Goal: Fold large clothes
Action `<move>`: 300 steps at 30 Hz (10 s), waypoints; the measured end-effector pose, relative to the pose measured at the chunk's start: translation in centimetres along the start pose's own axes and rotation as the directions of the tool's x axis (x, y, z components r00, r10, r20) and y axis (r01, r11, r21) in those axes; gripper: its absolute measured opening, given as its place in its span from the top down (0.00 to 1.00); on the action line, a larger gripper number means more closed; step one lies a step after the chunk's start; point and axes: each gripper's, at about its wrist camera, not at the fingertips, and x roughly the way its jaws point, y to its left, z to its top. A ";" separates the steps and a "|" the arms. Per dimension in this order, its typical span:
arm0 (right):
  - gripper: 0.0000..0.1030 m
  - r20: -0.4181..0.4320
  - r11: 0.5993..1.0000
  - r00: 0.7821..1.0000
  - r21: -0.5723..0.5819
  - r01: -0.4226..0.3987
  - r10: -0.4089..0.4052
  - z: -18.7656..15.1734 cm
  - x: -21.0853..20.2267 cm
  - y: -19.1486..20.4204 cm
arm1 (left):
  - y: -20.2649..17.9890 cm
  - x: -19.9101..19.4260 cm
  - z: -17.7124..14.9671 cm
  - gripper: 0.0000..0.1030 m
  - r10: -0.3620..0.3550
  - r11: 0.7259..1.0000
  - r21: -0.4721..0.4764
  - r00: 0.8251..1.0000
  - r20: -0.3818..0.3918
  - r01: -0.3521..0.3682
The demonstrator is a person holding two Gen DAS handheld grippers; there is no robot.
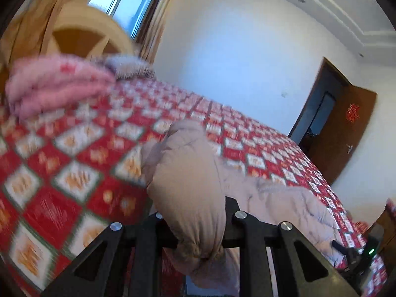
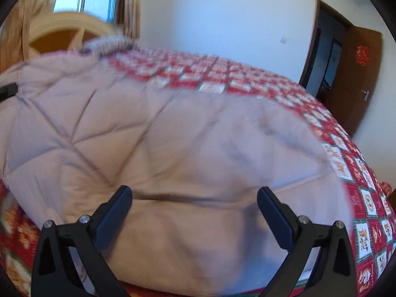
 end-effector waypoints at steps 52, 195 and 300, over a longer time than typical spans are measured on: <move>0.32 -0.003 0.934 0.990 0.333 0.131 -0.138 10.4 -3.0 -19.9 | -18.4 18.6 0.5 0.14 0.118 0.958 0.276 0.984 -0.132 -0.078; 0.81 0.216 0.811 0.909 0.412 -0.415 0.355 2.4 -1.8 -15.7 | -19.3 1.3 -1.3 0.68 -0.101 0.894 0.428 0.989 -0.105 0.136; 0.24 -0.195 0.872 0.853 0.190 -0.451 0.483 3.7 10.0 11.5 | 12.6 5.7 -3.5 0.01 0.313 0.949 0.082 0.933 -0.176 -0.303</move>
